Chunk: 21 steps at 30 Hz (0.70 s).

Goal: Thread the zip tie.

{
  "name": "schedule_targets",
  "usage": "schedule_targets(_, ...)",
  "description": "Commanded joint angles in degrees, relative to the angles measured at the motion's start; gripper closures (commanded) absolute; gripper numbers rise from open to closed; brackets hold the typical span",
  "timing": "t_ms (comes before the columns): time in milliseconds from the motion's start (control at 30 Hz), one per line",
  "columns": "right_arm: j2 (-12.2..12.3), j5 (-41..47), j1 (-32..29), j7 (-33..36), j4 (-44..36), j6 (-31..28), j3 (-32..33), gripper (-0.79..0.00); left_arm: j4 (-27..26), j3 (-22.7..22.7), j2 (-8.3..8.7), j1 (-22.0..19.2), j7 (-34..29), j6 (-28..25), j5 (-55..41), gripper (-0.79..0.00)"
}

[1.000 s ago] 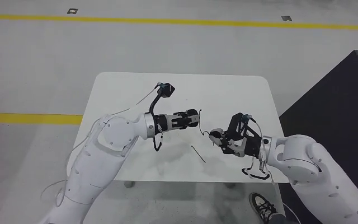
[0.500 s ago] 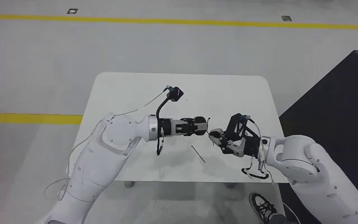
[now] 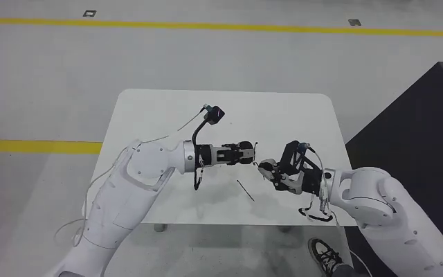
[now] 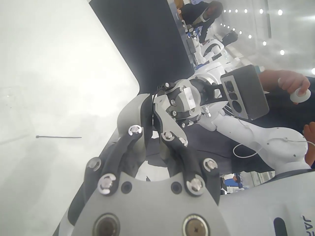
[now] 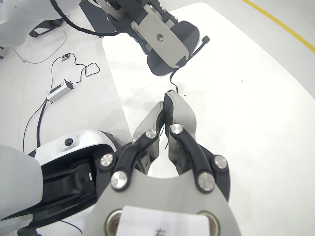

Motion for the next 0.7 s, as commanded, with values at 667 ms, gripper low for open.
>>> schedule_targets(667,-0.1,5.1,-0.4,-0.8,0.1,-1.0,0.9,0.000,-2.0,-3.7,0.75,2.3,5.6,-1.2,3.0,-0.120)
